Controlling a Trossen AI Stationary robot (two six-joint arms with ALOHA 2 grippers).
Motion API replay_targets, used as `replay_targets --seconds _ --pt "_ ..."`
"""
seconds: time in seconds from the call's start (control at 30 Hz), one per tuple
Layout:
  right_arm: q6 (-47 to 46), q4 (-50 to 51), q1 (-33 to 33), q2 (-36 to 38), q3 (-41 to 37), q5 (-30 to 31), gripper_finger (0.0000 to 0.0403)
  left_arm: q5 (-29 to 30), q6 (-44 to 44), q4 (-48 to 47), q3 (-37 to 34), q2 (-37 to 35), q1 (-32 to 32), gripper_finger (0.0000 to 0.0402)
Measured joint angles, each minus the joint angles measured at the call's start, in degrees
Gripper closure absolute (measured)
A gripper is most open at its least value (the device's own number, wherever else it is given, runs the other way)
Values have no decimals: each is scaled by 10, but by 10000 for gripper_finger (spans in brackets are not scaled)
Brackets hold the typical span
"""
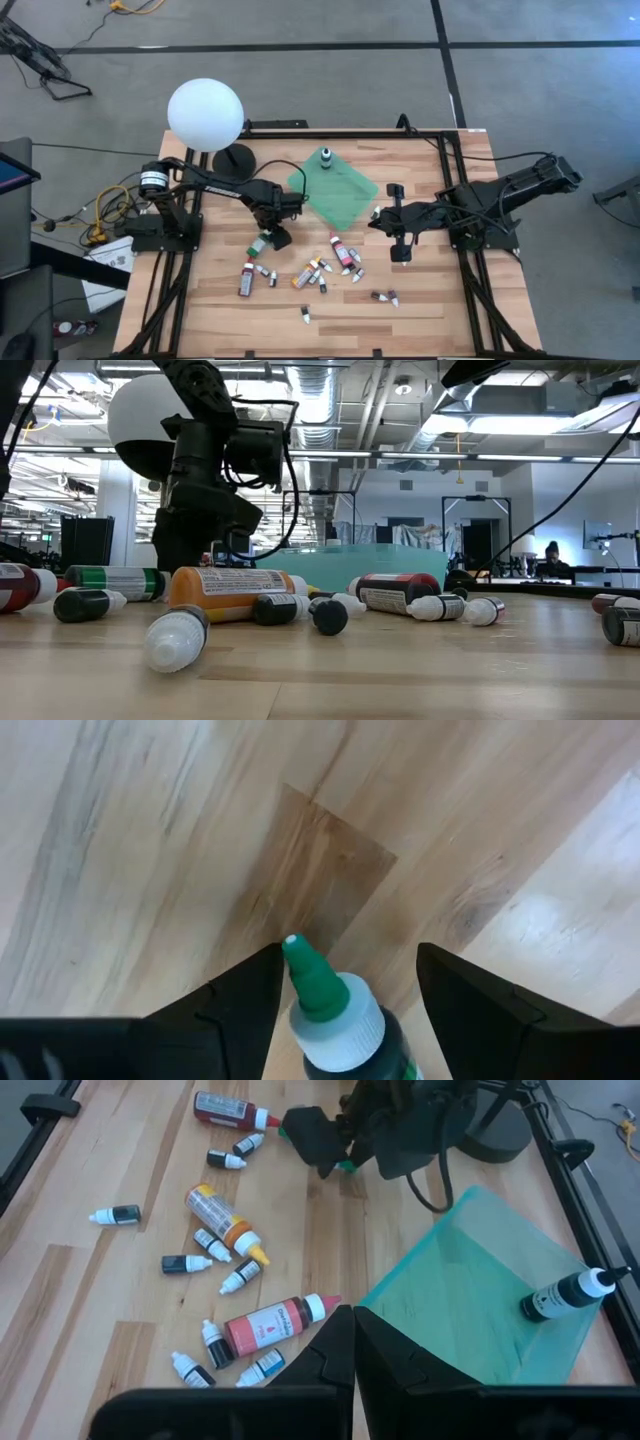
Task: Pick & Place food coloring
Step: Put the large green food coloring bottle into the green bin
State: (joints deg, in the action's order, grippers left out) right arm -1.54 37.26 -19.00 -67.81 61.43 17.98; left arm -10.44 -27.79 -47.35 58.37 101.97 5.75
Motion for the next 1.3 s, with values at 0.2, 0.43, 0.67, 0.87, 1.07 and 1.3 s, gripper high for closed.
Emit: replay_targets --seconds 0.2,0.43,0.67,0.87,1.07,1.3 --pt "0 0 0 0 0 0 403 1 -33 -28 -1 0 0 176" --pt "0 0 0 0 0 0 403 3 -40 -47 -2 0 0 176" --pt "0 0 0 0 0 0 403 6 -36 -44 -2 0 0 196" --pt "0 0 0 0 0 0 403 6 -36 -43 -1 0 0 232" --pt "0 0 0 0 0 0 403 3 -31 -42 -1 0 0 255" --pt "0 0 0 0 0 0 403 1 30 -41 -1 -1 -5 256"
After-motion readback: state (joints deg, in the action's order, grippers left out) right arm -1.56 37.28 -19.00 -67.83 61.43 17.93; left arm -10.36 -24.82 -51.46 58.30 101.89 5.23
